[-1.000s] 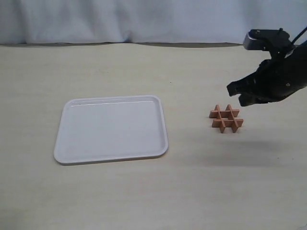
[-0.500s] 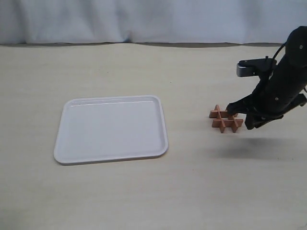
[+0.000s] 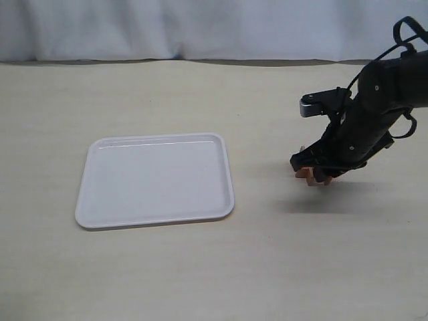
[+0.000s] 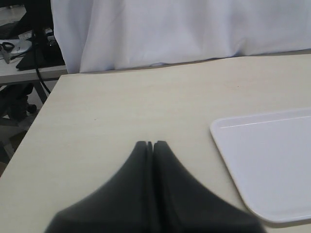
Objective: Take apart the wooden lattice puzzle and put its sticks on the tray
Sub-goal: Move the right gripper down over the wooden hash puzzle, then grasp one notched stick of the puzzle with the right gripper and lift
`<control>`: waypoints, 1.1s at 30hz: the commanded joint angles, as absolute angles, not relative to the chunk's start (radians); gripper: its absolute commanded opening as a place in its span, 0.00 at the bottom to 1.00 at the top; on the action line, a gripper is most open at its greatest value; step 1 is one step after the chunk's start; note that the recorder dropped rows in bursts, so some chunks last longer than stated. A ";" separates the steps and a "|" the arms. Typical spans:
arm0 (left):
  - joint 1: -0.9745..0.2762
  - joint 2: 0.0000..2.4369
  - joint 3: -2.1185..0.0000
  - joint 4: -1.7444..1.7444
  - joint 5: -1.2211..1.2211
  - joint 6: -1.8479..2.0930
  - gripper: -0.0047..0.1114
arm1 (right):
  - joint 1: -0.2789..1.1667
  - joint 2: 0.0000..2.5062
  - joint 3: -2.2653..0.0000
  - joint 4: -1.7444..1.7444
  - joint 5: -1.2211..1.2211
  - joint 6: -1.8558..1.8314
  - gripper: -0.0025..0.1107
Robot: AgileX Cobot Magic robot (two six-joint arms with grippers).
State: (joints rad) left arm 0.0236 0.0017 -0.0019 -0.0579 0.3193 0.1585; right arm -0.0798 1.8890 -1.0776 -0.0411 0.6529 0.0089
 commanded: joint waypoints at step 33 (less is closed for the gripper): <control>0.022 0.000 0.000 -0.062 0.309 0.159 0.04 | -0.083 1.910 -1.113 -0.113 0.733 0.166 0.30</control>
